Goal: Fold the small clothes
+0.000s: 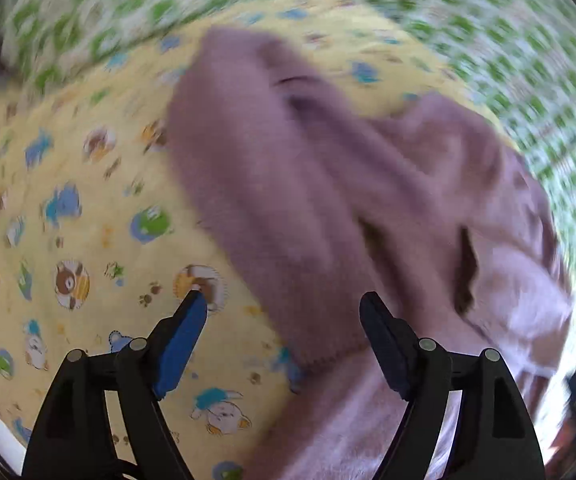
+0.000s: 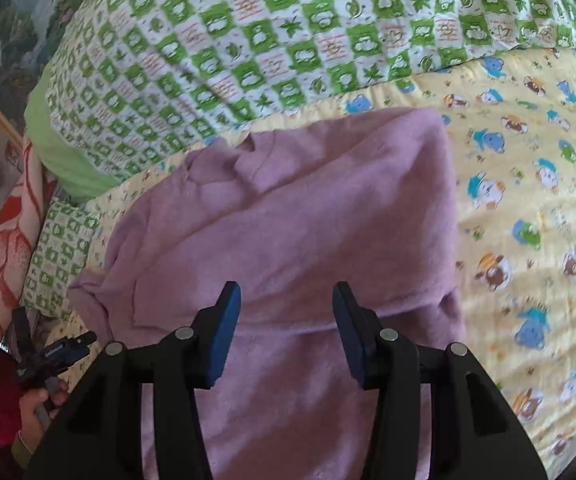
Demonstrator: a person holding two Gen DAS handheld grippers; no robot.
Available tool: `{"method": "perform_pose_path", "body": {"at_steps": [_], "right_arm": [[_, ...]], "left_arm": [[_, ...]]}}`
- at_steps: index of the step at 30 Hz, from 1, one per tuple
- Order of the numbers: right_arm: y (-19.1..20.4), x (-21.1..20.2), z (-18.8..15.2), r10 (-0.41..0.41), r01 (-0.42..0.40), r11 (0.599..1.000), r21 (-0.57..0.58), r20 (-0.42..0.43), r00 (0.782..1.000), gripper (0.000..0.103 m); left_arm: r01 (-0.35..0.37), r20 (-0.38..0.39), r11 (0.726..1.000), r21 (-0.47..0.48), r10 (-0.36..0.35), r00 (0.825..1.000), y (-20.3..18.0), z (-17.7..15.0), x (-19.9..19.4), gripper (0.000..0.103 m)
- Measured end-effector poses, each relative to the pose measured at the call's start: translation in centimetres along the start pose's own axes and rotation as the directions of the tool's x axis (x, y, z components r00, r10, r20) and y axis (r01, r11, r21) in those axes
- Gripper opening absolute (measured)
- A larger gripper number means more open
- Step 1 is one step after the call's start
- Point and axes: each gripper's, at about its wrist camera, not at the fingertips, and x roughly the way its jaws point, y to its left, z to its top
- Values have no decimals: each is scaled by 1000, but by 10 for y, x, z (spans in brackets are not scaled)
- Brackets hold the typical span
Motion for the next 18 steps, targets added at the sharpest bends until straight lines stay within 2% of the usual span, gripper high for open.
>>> {"method": "perform_pose_path", "body": {"at_steps": [3,4,6,7,10,13,16,18], "right_arm": [[14,3,-21,23,-23,1000,0,-39,999,49],[17,3,-27,28,-27,1000,3,-50,998,49],[22,6,-35,37,-37,999,4,-73,997,49],[24,8,-36,38,-37,999,4,-81,996,49],[27,2,-38,36,-36,999,-1,-69,997,49],[23,-6,-36,28,-28,1000,0,-41,999,49],[16,-9,-34,21,-20,999,25,-24,999,49],[10,-11,-34,12,-11,999,44,-15,1000,49]], "left_arm": [[-16,-37,999,-29,15,999,5,10,18,76],[-21,-33,999,-29,20,999,4,13,23,70],[-4,4,1000,-4,4,1000,-1,17,23,32],[29,0,1000,12,-29,1000,-5,19,21,9],[76,57,996,52,-79,995,-21,19,-2,6],[199,111,971,131,-214,971,-60,14,-47,5],[321,127,914,248,-359,925,-113,6,-89,4],[385,97,857,342,-440,893,-167,-3,-105,4]]}}
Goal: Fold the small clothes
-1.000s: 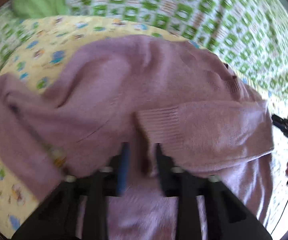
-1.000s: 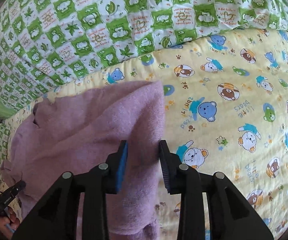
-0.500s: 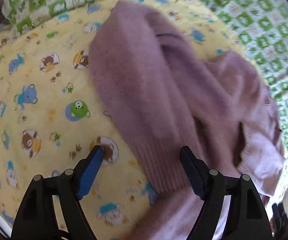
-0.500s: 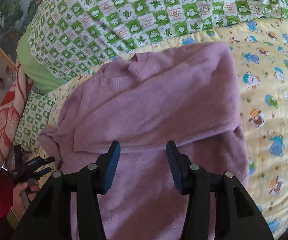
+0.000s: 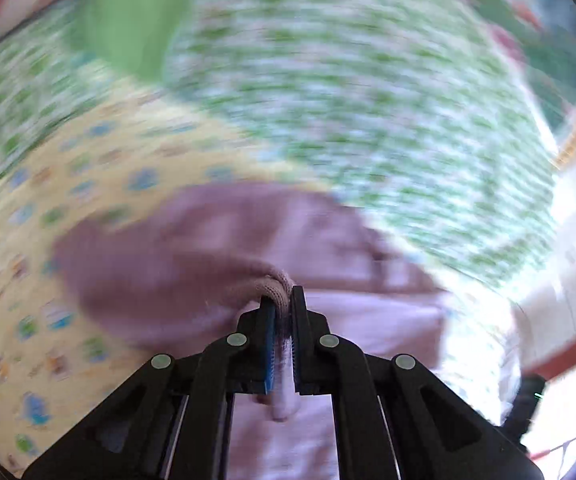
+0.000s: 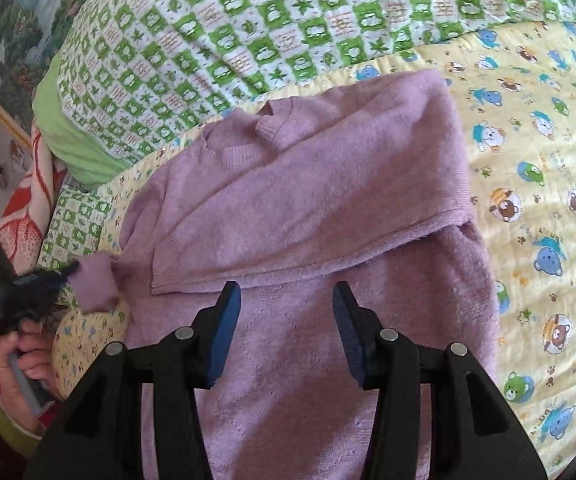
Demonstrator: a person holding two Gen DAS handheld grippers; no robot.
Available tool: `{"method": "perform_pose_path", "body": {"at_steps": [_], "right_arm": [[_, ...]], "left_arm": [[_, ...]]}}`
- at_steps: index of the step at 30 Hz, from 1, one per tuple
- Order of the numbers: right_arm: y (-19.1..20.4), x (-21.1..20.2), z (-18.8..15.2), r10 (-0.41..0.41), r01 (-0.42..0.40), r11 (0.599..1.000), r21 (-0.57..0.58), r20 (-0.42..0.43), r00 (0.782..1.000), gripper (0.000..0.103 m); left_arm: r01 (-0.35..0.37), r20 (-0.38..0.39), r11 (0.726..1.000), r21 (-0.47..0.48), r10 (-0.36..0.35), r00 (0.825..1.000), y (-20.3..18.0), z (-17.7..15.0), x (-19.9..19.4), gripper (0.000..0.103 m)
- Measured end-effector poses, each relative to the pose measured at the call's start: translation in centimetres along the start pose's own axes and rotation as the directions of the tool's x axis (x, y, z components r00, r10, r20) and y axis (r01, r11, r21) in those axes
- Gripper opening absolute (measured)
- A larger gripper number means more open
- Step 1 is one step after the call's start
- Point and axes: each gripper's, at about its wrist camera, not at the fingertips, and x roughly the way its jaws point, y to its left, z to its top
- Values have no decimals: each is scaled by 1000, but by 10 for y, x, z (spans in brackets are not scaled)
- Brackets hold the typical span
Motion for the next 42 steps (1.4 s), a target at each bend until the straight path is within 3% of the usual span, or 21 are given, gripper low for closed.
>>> {"method": "perform_pose_path", "body": {"at_steps": [3,10,14,18,20,22,24,26,28,30,32,35,37,38,39,42], "right_arm": [[-6,-4,0,-4,4,1000,16,11,1000,49],[-25,-18,1,-32,30,999,43,38,999,49],[-46,-23,0,-63,59,994,87,45,997,49],[-63,-22,-1,-81,75,989,128,39,996,49],[-67,-18,0,-76,71,988,134,34,997,49],[-64,-13,2,-70,66,990,125,23,997,49],[-55,-6,5,-60,59,994,90,13,998,53],[-41,0,7,-63,63,997,36,6,998,64],[-23,6,9,-63,63,997,-42,13,998,69],[-3,16,10,-72,72,987,-145,4,997,69],[15,32,10,-121,115,957,-265,-4,993,69],[31,64,10,-220,190,893,-409,-26,975,70],[33,79,11,-271,228,856,-464,-29,962,68],[33,85,15,-294,248,839,-485,-20,955,46],[32,87,19,-309,260,828,-497,-18,951,8],[35,72,51,-306,281,815,-507,35,951,6]], "left_arm": [[111,-47,989,100,-106,993,-67,-7,27,4],[226,-214,959,172,-188,959,-148,-56,129,4],[214,-317,952,218,-138,938,-152,-80,185,6],[226,-396,954,196,-134,908,-131,-95,198,20],[227,-380,952,204,-137,915,-116,-97,178,34],[204,-349,952,227,-116,930,-99,-98,150,39],[144,-295,957,251,-66,953,-71,-94,112,41],[16,-225,963,269,46,973,-36,-91,83,50],[-143,-149,949,283,191,970,-1,-88,65,51],[-302,-103,906,296,345,933,36,-84,59,56],[-393,-90,870,298,435,896,63,-79,62,58],[-462,-108,838,290,508,855,93,-73,75,61],[-476,-113,830,292,524,844,99,-70,84,61],[-482,-109,825,296,530,841,100,-68,88,61],[-484,-106,822,300,533,839,97,-65,92,61],[-519,-86,809,275,559,825,95,-54,97,48]]}}
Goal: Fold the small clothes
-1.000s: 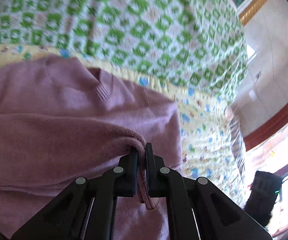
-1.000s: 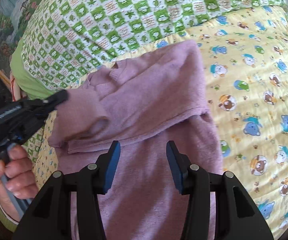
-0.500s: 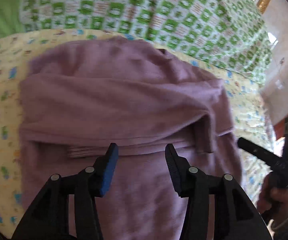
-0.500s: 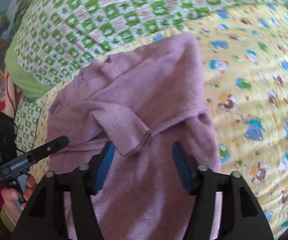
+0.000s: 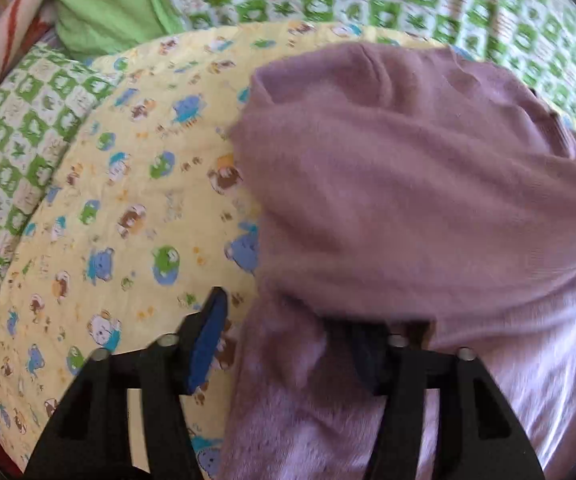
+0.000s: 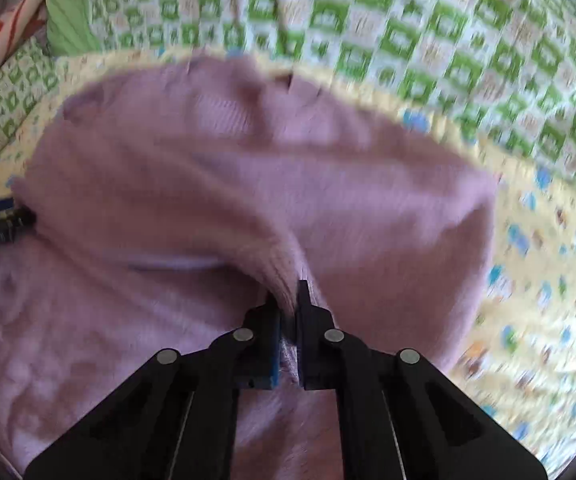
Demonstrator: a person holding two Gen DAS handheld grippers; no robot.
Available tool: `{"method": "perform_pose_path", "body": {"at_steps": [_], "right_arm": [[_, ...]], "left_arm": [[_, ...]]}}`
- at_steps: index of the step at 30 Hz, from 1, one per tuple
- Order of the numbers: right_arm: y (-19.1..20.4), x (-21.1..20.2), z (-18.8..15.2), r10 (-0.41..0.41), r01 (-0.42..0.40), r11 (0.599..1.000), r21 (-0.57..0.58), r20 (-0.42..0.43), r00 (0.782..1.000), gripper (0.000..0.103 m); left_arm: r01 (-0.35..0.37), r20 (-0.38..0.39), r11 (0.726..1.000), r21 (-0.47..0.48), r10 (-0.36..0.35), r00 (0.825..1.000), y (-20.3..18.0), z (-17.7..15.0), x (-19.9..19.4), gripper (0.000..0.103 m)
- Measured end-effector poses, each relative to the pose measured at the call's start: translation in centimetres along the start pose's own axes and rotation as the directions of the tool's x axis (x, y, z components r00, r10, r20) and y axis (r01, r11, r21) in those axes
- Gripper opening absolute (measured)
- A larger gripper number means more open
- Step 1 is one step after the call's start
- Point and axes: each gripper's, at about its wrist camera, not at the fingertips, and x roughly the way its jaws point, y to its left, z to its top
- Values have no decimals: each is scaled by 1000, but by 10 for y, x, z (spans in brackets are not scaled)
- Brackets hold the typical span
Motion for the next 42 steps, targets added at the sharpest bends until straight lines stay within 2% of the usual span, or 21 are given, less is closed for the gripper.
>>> {"method": "perform_pose_path", "body": {"at_steps": [1,2,4,5,6,7,9,10,13,15,18,21,24,25,27,30,32,35,37,39,42], "right_arm": [[-5,-15,12,-6,6,1000,2,54,999,6],[-14,-41,28,-7,6,1000,8,147,989,6],[-22,-92,46,-40,44,999,-5,328,944,6],[-24,-112,48,-102,127,991,-34,409,907,6],[-26,-117,45,-133,175,983,-60,433,892,6],[-29,-112,41,-133,181,980,-78,416,899,6],[-38,-82,23,-117,154,984,-95,313,942,6],[-39,-68,14,-121,154,982,-107,267,956,6],[-36,-29,-23,-123,145,978,-149,148,981,6],[-37,-13,-42,-93,102,987,-124,80,992,6],[-38,-8,-56,-46,50,995,-86,48,998,7],[-45,-13,-61,36,-35,999,-39,35,999,7],[-45,-11,-60,37,-36,998,-53,19,999,8],[-44,-7,-62,22,-23,997,-69,-11,1000,12],[-48,2,-64,-39,33,996,-87,-70,997,27],[-56,-11,-62,22,-23,1000,-8,-68,997,35],[-57,-29,-57,70,-69,996,48,-26,997,42],[-50,-52,-36,189,-197,974,116,74,979,55],[-33,-56,-13,271,-282,953,109,107,957,58],[-8,-49,14,369,-380,920,94,117,922,58],[41,-24,60,504,-512,857,63,106,857,58]], "left_arm": [[5,-2,1000,-28,-5,1000,-5,6,1,43],[14,0,998,-69,-14,1000,1,8,1,39],[46,13,991,-128,-45,999,3,10,2,40],[55,11,987,-148,-54,998,5,10,3,39],[55,8,987,-153,-54,998,5,9,4,37],[57,5,986,-156,-57,998,3,8,6,35],[66,-7,982,-180,-68,998,4,5,9,33],[75,-13,976,-207,-79,997,8,4,10,33],[122,-19,939,-321,-135,991,26,-3,13,33],[142,-17,922,-359,-159,987,34,-5,14,33],[159,-11,910,-382,-177,984,41,-7,16,33],[177,-7,898,-403,-197,980,45,-10,18,33],[168,-10,910,-379,-186,982,42,-11,19,34],[167,-10,913,-372,-184,983,40,-14,17,34],[170,-8,915,-367,-185,983,43,-13,19,36],[183,-8,912,-367,-200,980,46,-15,18,37],[189,-11,914,-360,-207,978,47,-17,17,38],[183,-7,918,-351,-198,980,46,-23,12,40],[182,-7,916,-357,-197,980,45,-23,14,40],[179,-5,917,-357,-194,981,44,-23,14,41],[174,-2,919,-354,-187,982,43,-24,13,41]]}}
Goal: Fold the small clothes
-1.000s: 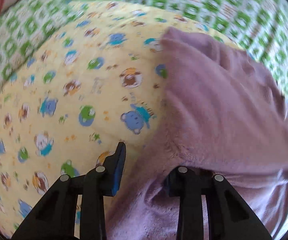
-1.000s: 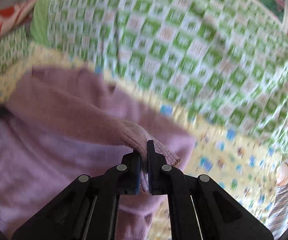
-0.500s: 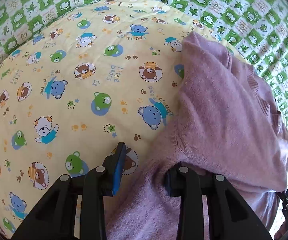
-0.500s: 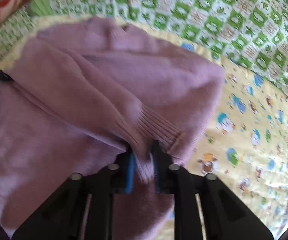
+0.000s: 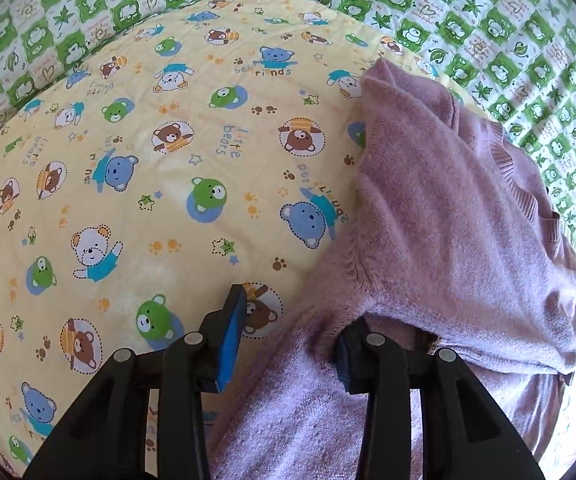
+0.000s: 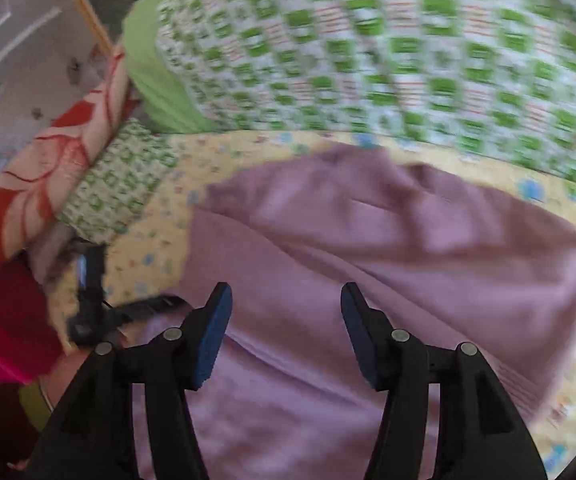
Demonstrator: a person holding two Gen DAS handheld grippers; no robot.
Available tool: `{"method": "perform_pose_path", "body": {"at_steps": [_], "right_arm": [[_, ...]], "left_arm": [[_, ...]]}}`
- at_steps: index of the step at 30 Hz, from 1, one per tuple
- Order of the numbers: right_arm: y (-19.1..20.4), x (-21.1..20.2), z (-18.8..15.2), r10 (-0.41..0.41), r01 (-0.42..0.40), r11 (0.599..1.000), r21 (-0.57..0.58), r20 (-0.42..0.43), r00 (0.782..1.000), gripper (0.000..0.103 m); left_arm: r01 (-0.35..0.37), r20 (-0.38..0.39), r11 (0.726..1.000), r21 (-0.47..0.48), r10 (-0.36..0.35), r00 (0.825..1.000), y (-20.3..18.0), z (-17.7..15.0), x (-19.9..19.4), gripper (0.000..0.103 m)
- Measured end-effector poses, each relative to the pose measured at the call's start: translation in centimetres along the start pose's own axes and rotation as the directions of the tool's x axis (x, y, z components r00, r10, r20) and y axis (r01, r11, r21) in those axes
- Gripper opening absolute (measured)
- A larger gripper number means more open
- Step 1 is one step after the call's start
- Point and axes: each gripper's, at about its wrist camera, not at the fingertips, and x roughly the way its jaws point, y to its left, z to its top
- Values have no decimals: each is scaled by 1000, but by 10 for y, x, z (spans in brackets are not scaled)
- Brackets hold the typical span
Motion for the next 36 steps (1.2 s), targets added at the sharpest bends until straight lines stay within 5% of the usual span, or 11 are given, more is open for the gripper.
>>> {"method": "perform_pose_path", "body": {"at_steps": [6,13,16,17,19,23,26,29,36], "right_arm": [[57,126,60,158,-159,987,5,-131,979,55],[63,235,85,159,-142,987,78,-291,944,49],[65,260,83,169,-153,986,72,-350,921,23],[68,263,84,166,-159,986,49,-362,917,6],[73,257,92,158,-169,986,-6,-328,932,6],[57,230,116,185,-179,982,61,-106,977,5],[56,254,100,180,-172,983,56,-183,966,6],[50,252,93,178,-165,982,92,-157,972,9],[14,153,88,134,-131,982,135,-13,991,17]], "left_arm": [[-2,5,1000,12,2,1000,-1,2,2,41],[3,14,1000,22,-3,1000,0,0,5,42],[-4,18,1000,29,4,1000,-2,0,6,41],[-1,18,1000,24,0,1000,-2,0,6,41],[14,21,1000,7,-14,1000,0,0,7,40],[36,27,999,-23,-35,999,5,0,8,40],[38,26,999,-6,-38,999,7,-1,8,40],[50,10,998,26,-51,999,9,-1,6,41],[89,-27,992,91,-87,996,17,-6,-13,43]]}}
